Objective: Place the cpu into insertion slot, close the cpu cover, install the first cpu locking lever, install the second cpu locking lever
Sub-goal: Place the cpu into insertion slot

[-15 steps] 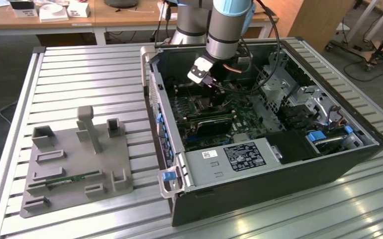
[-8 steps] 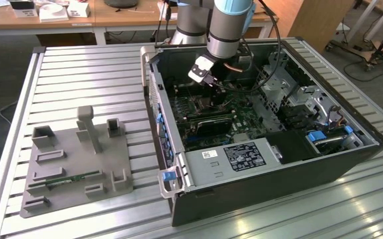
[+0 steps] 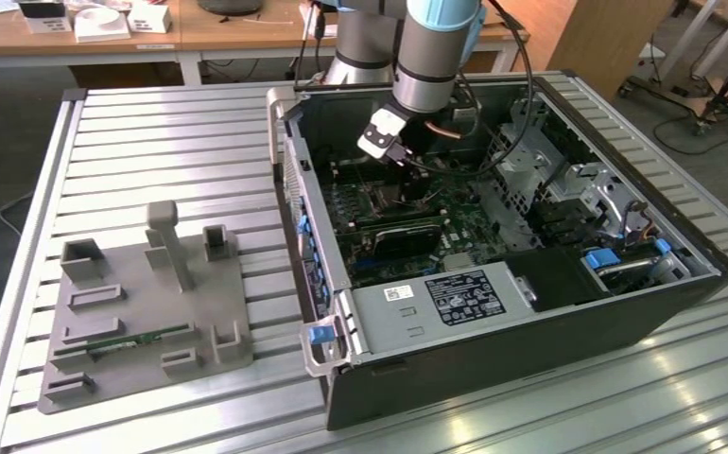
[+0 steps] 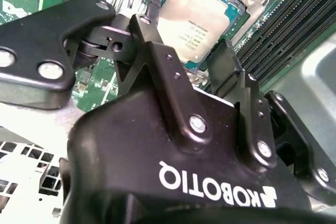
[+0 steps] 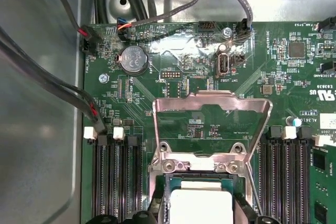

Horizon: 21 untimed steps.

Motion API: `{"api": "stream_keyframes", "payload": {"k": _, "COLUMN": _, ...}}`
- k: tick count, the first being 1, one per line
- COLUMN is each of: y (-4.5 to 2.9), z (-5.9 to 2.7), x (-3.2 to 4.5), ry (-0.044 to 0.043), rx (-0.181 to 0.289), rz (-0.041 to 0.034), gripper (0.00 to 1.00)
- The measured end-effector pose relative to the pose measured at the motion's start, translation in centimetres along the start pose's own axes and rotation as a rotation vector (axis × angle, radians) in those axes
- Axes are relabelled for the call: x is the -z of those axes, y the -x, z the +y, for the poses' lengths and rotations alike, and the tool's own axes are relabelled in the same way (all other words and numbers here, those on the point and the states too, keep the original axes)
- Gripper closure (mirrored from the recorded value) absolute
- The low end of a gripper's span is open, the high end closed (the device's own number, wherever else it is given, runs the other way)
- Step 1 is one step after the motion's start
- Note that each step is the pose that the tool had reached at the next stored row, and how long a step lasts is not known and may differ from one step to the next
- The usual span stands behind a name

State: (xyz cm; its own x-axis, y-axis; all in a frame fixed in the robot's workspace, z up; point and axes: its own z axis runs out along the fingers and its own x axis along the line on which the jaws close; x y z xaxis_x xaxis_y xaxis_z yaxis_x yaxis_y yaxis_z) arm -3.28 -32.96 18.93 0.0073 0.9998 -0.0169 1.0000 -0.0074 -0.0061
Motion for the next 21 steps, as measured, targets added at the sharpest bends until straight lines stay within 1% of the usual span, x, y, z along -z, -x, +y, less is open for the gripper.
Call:
{"api": "stream_keyframes", "payload": {"k": 6, "y": -0.01, "z": 0.01, "x": -0.05, "ry": 0.0005, "rx": 0.0, "rz": 0.0008, "gripper": 0.4}}
{"api": "stream_keyframes", "payload": {"k": 8, "y": -0.01, "z": 0.02, "x": -0.07, "ry": 0.001, "rx": 0.0, "rz": 0.0008, "gripper": 0.39}}
{"api": "stream_keyframes", "payload": {"k": 9, "y": -0.02, "z": 0.02, "x": -0.07, "ry": 0.0008, "rx": 0.0, "rz": 0.0011, "gripper": 0.34}}
{"api": "stream_keyframes", "payload": {"k": 13, "y": -0.03, "z": 0.02, "x": -0.05, "ry": 0.0008, "rx": 0.0, "rz": 0.0013, "gripper": 0.34}}
{"api": "stream_keyframes", "payload": {"k": 14, "y": -0.05, "z": 0.03, "x": 0.01, "ry": 0.0013, "rx": 0.0, "rz": 0.0026, "gripper": 0.34}}
{"api": "stream_keyframes", "payload": {"k": 18, "y": -0.01, "z": 0.01, "x": 0.76, "ry": 0.0006, "rx": 0.0, "rz": 0.001, "gripper": 0.34}}
{"api": "stream_keyframes", "payload": {"k": 21, "y": 0.0, "z": 0.01, "x": 0.98, "ry": 0.0006, "rx": 0.0, "rz": 0.001, "gripper": 0.34}}
